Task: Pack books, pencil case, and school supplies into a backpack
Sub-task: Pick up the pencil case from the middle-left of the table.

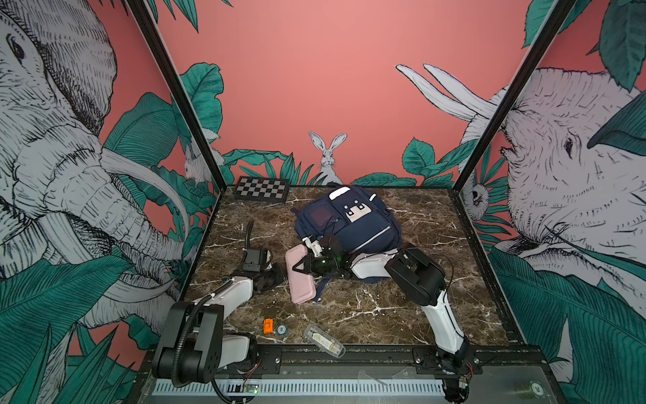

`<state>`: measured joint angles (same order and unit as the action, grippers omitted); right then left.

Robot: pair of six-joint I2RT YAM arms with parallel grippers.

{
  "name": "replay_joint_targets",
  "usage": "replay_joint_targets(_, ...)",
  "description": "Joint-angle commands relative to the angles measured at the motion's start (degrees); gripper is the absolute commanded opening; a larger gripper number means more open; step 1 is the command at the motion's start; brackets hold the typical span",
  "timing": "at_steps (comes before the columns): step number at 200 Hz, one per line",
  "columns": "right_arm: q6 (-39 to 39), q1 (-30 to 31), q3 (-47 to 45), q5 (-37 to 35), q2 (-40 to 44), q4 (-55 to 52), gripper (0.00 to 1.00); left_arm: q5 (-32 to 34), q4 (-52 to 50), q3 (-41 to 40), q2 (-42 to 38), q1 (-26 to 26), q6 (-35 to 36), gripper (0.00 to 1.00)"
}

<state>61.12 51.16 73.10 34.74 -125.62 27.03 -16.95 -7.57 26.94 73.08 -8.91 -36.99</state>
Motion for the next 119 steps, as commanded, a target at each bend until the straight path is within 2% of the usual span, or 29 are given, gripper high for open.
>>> replay_joint_targets(1,-0.8,-0.5,-0.4,3.7,4.0,5.3,0.11,1.2,-7.7,2.3,-2.6,-0.5,2.1,0.39)
replay_joint_targets(18,-1.4,-1.4,-1.1,4.2,6.9,4.4,0.07,2.1,-10.5,5.0,-5.4,-0.6,3.5,0.43)
replay_joint_targets(64,-5.3,-5.4,-5.5,3.1,19.2,-2.5,0.05,4.7,-17.0,14.5,-9.5,-2.0,9.0,0.57)
replay_joint_targets(84,-6.7,-8.2,-9.0,1.9,25.4,-6.5,0.05,6.7,-18.7,19.1,-8.5,-5.6,11.9,0.6)
replay_joint_targets(119,-8.0,-15.5,-18.5,0.2,38.3,-11.4,0.05,12.3,-20.3,27.3,-3.2,-16.7,16.6,0.65)
